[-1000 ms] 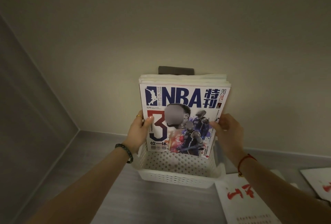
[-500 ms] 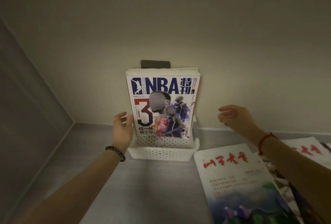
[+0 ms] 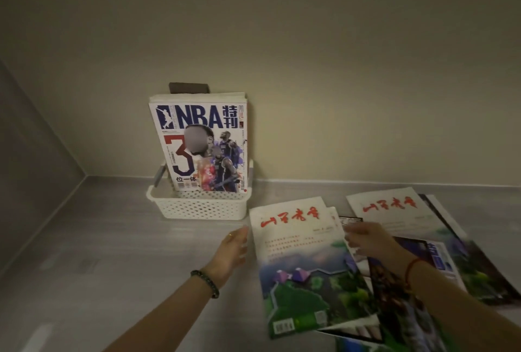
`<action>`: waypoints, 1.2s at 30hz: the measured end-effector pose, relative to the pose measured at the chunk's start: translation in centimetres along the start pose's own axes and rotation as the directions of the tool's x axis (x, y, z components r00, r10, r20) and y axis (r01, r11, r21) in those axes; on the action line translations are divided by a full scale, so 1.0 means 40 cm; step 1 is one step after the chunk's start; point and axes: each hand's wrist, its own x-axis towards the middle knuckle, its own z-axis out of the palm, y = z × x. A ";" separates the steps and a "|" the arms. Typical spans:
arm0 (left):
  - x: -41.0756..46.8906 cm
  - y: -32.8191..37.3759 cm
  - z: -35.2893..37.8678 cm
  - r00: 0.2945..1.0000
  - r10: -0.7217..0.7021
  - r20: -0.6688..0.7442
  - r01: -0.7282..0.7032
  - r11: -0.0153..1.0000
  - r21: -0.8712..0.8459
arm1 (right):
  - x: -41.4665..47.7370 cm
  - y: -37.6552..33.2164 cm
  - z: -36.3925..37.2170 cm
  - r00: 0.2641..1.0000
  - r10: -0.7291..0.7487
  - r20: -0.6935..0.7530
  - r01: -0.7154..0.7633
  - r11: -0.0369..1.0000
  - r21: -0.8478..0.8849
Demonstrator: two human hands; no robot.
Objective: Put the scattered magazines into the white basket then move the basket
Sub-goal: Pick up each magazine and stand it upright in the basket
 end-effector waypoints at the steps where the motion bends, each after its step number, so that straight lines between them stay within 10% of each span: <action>1: -0.007 -0.014 0.022 0.999 -0.022 0.032 0.023 1.000 -0.019 | -0.005 0.017 0.008 1.000 -0.009 -0.014 0.008 0.999 -0.053; 14: -0.010 -0.160 0.191 0.993 0.034 -0.113 -0.038 0.999 -0.029 | -0.045 0.197 0.007 0.999 0.012 -0.050 -0.001 0.978 0.207; 24: -0.052 -0.069 0.217 0.957 0.273 0.100 -0.262 0.958 -0.113 | -0.034 0.184 -0.056 0.998 0.026 0.049 -0.036 0.973 0.228; 36: -0.085 0.190 -0.001 0.926 0.359 -0.117 -0.372 0.920 -0.121 | -0.068 -0.219 -0.044 0.904 -0.426 -0.033 0.424 0.887 0.181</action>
